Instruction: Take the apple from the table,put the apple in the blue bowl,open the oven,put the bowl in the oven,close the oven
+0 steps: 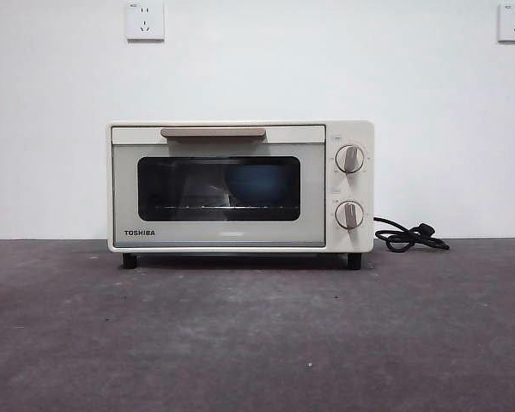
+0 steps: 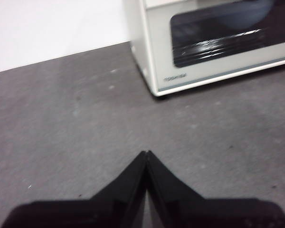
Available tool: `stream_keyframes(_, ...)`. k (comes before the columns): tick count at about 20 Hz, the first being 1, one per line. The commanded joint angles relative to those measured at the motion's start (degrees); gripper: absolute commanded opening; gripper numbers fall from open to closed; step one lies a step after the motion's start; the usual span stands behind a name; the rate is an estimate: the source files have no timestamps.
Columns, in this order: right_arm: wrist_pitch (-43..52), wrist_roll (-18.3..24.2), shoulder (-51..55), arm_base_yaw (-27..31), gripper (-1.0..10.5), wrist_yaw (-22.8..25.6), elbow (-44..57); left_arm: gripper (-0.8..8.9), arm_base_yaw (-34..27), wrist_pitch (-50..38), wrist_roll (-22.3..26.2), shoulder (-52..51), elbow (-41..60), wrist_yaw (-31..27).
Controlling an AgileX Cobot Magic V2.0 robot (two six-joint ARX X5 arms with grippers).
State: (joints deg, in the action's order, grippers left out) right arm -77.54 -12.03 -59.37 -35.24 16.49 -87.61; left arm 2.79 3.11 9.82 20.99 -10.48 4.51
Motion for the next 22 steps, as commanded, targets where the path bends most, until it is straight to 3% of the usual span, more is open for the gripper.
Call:
stream_keyframes(1, -1.20, -0.44, -0.09, -0.04, 0.0, 0.04, 0.46, -0.04, -0.13, -2.51, -1.57, -4.33, 3.56, -2.97)
stream_keyframes(6, -1.20, -0.44, -0.09, -0.04, 0.0, 0.04, 0.46, -0.04, -0.13, -2.27, -5.18, -12.76, 10.08, -4.50)
stream_keyframes(9, -1.20, -0.44, -0.09, -0.04, 0.0, 0.07, 0.46, -0.04, -0.13, 5.51, -5.79, -17.44, 10.08, -4.52)
stream_keyframes(12, -1.20, -0.44, -0.09, -0.04, 0.0, 0.07, 0.46, -0.04, -0.13, 6.73, -5.60, -20.90, 10.08, -4.50)
stream_keyframes(22, -1.20, -0.44, -0.13, -0.04, 0.0, 0.07, 0.46, -0.04, -0.13, 6.32, -5.18, -19.91, 10.05, -4.50)
